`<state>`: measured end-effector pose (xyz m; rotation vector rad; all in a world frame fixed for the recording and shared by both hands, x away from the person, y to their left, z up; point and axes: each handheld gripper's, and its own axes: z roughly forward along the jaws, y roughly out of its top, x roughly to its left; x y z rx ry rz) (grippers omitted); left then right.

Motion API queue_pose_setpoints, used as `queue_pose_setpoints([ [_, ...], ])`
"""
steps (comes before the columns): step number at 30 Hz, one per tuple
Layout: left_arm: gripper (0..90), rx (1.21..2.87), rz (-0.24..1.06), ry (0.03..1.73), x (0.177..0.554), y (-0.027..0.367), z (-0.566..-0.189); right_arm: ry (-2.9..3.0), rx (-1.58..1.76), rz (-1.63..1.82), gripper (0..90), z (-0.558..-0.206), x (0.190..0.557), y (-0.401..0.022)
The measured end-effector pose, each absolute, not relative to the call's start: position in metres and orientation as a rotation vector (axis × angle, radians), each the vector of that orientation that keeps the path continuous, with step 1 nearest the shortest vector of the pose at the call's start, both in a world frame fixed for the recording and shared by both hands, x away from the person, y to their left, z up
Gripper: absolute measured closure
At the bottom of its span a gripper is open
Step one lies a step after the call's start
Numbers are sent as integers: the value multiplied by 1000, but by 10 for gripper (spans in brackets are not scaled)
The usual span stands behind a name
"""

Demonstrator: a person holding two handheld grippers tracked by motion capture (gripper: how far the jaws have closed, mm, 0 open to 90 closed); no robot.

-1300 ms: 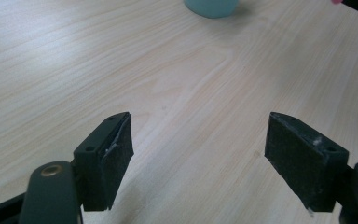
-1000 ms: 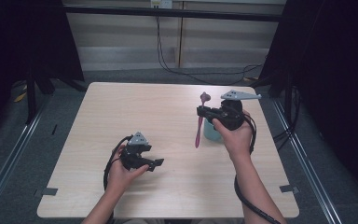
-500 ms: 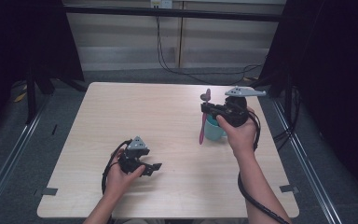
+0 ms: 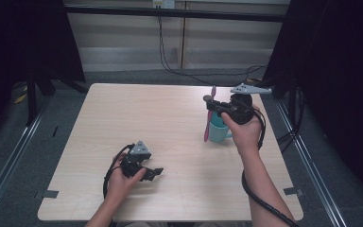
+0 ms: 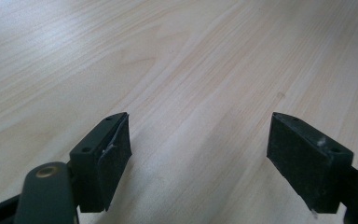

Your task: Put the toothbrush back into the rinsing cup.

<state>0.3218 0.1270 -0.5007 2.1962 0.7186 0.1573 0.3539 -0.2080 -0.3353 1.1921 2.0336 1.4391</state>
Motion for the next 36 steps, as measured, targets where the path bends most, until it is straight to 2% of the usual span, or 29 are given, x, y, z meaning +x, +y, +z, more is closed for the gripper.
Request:
queue_pose_setpoints([
  [12,218,2211,169,720,321,132,-506,2006,1189,1430,836,-330,358,-214],
  [36,151,2252,236,635,314,129,-509,1948,1196,1410,836,-316,367,-227],
])
